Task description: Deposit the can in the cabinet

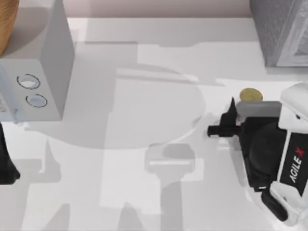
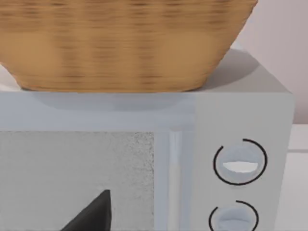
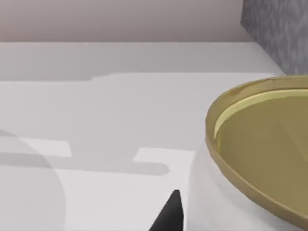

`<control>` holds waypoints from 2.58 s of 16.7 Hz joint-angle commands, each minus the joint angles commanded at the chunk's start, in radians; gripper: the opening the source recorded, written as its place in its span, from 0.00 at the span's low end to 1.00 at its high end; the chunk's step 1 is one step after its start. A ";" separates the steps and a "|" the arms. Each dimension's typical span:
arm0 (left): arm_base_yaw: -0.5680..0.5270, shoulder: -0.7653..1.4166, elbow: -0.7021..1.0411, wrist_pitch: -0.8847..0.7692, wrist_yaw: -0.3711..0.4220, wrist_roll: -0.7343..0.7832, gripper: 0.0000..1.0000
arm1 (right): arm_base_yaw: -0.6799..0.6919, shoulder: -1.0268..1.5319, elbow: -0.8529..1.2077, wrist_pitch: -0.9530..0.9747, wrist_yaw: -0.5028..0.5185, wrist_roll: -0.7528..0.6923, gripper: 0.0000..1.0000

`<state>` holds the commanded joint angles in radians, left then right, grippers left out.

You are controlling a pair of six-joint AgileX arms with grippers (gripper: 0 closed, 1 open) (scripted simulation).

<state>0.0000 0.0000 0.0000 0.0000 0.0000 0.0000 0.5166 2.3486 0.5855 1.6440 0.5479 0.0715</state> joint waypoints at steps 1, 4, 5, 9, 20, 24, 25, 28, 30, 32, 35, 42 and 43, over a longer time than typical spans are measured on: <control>0.000 0.000 0.000 0.000 0.000 0.000 1.00 | -0.001 -0.019 -0.001 -0.018 -0.002 0.000 0.00; 0.000 0.000 0.000 0.000 0.000 0.000 1.00 | -0.002 -0.099 0.000 -0.095 -0.005 0.001 0.00; 0.000 0.000 0.000 0.000 0.000 0.000 1.00 | -0.001 -0.123 0.001 -0.121 -0.005 0.001 0.00; 0.000 0.000 0.000 0.000 0.000 0.000 1.00 | -0.001 -0.219 0.005 -0.220 -0.006 0.003 0.00; 0.000 0.000 0.000 0.000 0.000 0.000 1.00 | 0.001 -0.483 0.013 -0.496 -0.010 0.003 0.00; 0.000 0.000 0.000 0.000 0.000 0.000 1.00 | -0.003 -0.578 0.016 -0.595 -0.007 0.003 0.00; 0.000 0.000 0.000 0.000 0.000 0.000 1.00 | -0.003 -0.602 0.017 -0.620 -0.007 0.003 0.00; 0.000 0.000 0.000 0.000 0.000 0.000 1.00 | -0.001 -0.682 0.021 -0.709 -0.008 0.004 0.00; 0.000 0.000 0.000 0.000 0.000 0.000 1.00 | 0.003 -0.708 0.026 -0.735 -0.007 0.004 0.00; 0.000 0.000 0.000 0.000 0.000 0.000 1.00 | 0.003 -0.708 0.026 -0.735 -0.007 0.004 0.00; 0.000 0.000 0.000 0.000 0.000 0.000 1.00 | 0.001 -0.705 0.022 -0.733 -0.008 0.006 0.00; 0.000 0.000 0.000 0.000 0.000 0.000 1.00 | -0.079 -0.939 -0.045 -0.842 -0.073 0.004 0.00; 0.000 0.000 0.000 0.000 0.000 0.000 1.00 | -0.096 -0.991 -0.066 -0.872 -0.089 0.001 0.00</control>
<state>0.0000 0.0000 0.0000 0.0000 0.0000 0.0000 0.4203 1.3577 0.5198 0.7723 0.4590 0.0725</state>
